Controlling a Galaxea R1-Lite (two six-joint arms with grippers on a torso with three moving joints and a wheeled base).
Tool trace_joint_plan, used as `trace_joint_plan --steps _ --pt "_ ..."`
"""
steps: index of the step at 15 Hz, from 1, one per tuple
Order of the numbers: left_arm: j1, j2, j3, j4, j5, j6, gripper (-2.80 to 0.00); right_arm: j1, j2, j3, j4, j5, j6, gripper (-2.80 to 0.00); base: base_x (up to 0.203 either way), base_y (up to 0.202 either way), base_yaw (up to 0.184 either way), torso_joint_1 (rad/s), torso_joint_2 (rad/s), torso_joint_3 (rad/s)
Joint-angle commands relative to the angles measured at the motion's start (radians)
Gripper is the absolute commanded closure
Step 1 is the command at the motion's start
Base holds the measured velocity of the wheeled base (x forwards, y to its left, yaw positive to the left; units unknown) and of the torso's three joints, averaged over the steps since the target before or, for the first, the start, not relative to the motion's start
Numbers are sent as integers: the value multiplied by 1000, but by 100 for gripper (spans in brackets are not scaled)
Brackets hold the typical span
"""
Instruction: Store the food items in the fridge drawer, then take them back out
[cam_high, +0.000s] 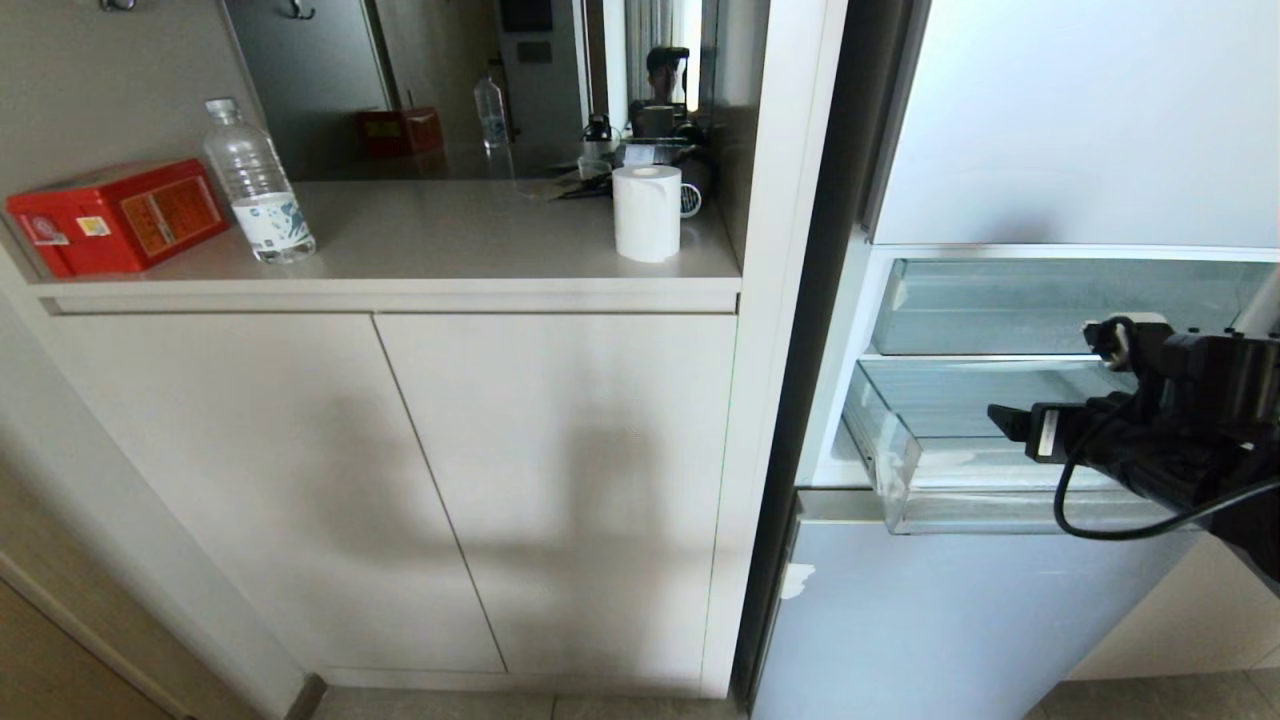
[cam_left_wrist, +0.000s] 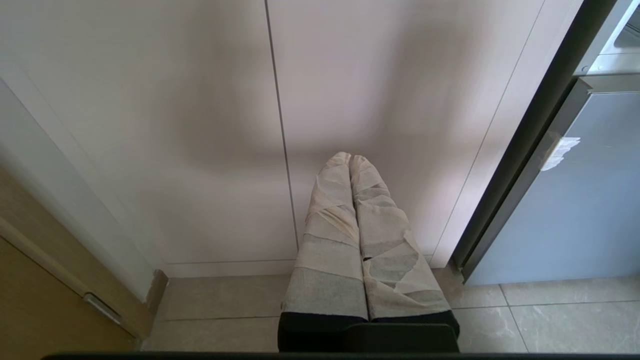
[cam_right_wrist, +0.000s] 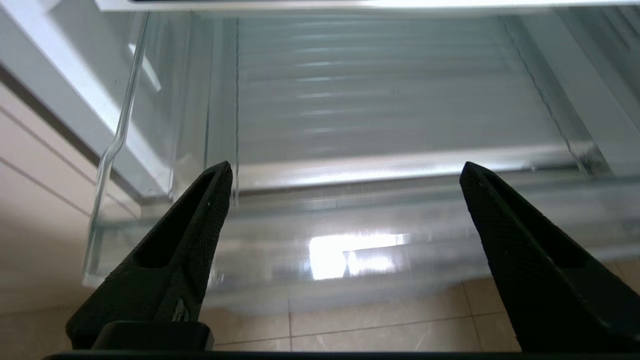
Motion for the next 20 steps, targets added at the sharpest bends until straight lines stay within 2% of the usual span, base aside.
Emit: trace_joint_plan --steps 1,4,7,9,20 --pt "0 0 0 0 0 0 0 -4 112 -115 32 2 -12 -280 0 0 0 0 0 0" --pt "0 0 0 0 0 0 0 -10 186 -254 152 2 -28 -280 0 0 0 0 0 0" --pt "0 1 0 0 0 0 0 -14 202 -314 317 5 -51 -280 0 0 0 0 0 0" --pt "0 1 0 0 0 1 0 -26 224 -334 348 13 -51 -280 0 0 0 0 0 0" --pt "0 1 0 0 0 0 0 -72 79 -271 598 13 -37 -280 0 0 0 0 0 0"
